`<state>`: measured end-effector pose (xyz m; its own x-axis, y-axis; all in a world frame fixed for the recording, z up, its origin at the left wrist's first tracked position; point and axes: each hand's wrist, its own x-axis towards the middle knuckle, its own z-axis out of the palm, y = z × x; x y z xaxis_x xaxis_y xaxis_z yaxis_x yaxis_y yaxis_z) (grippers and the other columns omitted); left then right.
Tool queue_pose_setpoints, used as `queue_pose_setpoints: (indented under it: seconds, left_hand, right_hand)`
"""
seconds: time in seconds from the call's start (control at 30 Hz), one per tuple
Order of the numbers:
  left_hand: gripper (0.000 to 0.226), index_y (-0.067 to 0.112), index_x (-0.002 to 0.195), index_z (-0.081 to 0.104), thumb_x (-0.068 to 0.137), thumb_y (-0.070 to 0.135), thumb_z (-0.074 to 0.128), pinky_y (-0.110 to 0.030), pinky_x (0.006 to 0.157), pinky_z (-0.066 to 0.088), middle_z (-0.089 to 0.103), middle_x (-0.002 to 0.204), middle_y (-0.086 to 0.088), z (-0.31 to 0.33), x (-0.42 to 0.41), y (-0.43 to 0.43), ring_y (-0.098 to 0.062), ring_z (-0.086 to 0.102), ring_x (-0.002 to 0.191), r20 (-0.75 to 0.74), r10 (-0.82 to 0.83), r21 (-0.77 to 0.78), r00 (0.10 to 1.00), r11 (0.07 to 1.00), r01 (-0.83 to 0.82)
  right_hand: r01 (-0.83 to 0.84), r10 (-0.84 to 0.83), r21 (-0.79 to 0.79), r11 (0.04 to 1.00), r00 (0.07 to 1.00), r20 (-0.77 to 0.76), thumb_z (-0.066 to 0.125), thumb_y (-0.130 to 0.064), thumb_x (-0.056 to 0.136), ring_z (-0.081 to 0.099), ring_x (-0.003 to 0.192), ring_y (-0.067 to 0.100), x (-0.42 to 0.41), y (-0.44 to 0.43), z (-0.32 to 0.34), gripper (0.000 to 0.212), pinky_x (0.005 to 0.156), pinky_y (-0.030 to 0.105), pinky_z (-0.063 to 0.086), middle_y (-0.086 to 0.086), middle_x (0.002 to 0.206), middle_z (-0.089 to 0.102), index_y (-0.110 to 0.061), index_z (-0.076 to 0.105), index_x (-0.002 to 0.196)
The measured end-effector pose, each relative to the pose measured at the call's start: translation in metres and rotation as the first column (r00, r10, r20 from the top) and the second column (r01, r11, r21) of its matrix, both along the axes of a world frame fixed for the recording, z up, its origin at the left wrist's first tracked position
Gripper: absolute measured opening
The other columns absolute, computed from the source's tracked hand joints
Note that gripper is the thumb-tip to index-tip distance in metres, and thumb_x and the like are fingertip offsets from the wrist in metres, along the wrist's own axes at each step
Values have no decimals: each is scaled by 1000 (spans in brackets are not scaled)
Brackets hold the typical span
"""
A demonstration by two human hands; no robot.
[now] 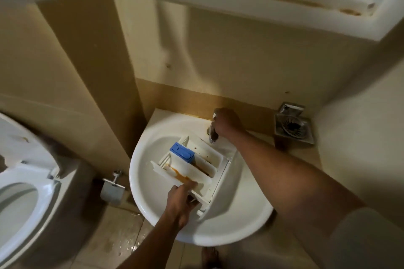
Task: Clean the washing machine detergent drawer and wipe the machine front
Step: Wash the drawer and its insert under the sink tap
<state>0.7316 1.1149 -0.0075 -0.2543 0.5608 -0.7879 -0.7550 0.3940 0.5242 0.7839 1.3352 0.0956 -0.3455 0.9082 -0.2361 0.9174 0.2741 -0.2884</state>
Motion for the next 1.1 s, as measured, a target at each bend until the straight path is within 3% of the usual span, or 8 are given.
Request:
queue_pose_setpoints:
  seconds: [0.07, 0.27, 0.47, 0.57, 0.73, 0.9, 1.1]
  left_hand:
    - [36, 0, 121, 59, 86, 1, 64, -43, 75, 60, 73, 107, -20, -1, 4, 1, -37, 71, 97, 1, 15, -4, 1000, 1000, -15]
    - [37, 0, 122, 60, 86, 6, 66, -48, 83, 60, 73, 108, -21, 2, 8, 1, -38, 71, 99, -12, 11, 5, 1000, 1000, -11]
    - [31, -4, 114, 64, 85, 8, 65, -42, 70, 60, 74, 99, -20, 10, 15, -1, -34, 70, 81, 49, -2, 28, 999, 1000, 0]
    - [25, 0, 108, 67, 85, 12, 66, -39, 66, 59, 74, 91, -18, 12, 14, -10, -32, 69, 79, 56, 22, 27, 998, 999, -24]
    - [19, -1, 95, 63, 84, 14, 70, -40, 62, 59, 72, 89, -22, 16, 15, -21, -34, 68, 79, 77, 52, -8, 996, 999, -51]
    - [26, -4, 95, 64, 82, 17, 73, -39, 62, 58, 64, 82, -20, 24, 31, -17, -34, 67, 72, 64, -32, -18, 997, 999, 33]
    - [33, -2, 105, 63, 81, 18, 73, -40, 63, 59, 61, 96, -22, 19, 26, -26, -37, 65, 83, 106, -13, -55, 994, 998, 19]
  right_hand:
    - [-34, 35, -22, 999, 999, 11, 62, -14, 91, 60, 119, 29, 7, 9, 2, 33, 93, 32, 50, 9, 130, 63, -12, 66, 123]
    - [-62, 62, 8, 998, 998, -21, 49, -21, 100, 61, 114, 32, 20, 22, -2, 27, 90, 34, 50, 12, 128, 63, -12, 65, 120]
    - [-17, 17, 0, 1000, 993, -118, 46, -23, 103, 59, 115, 31, 18, 23, -8, 28, 80, 28, 38, 15, 128, 63, -9, 67, 114]
    - [-43, 44, 13, 999, 994, -104, 47, -20, 102, 59, 99, 25, 19, 24, -9, 18, 77, 28, 37, 15, 123, 64, -12, 64, 100]
    - [-68, 72, 65, 996, 996, -59, 47, -12, 101, 56, 122, 33, 19, 22, -9, 28, 93, 32, 43, 16, 132, 60, -5, 63, 123]
    - [-45, 47, 32, 998, 997, -54, 51, -15, 98, 62, 111, 33, 20, 27, -17, 24, 80, 30, 44, 16, 122, 65, -6, 65, 116]
    - [-21, 22, 25, 999, 997, -75, 49, -14, 99, 63, 110, 31, 20, 26, -19, 25, 76, 27, 41, 15, 121, 65, -7, 66, 116]
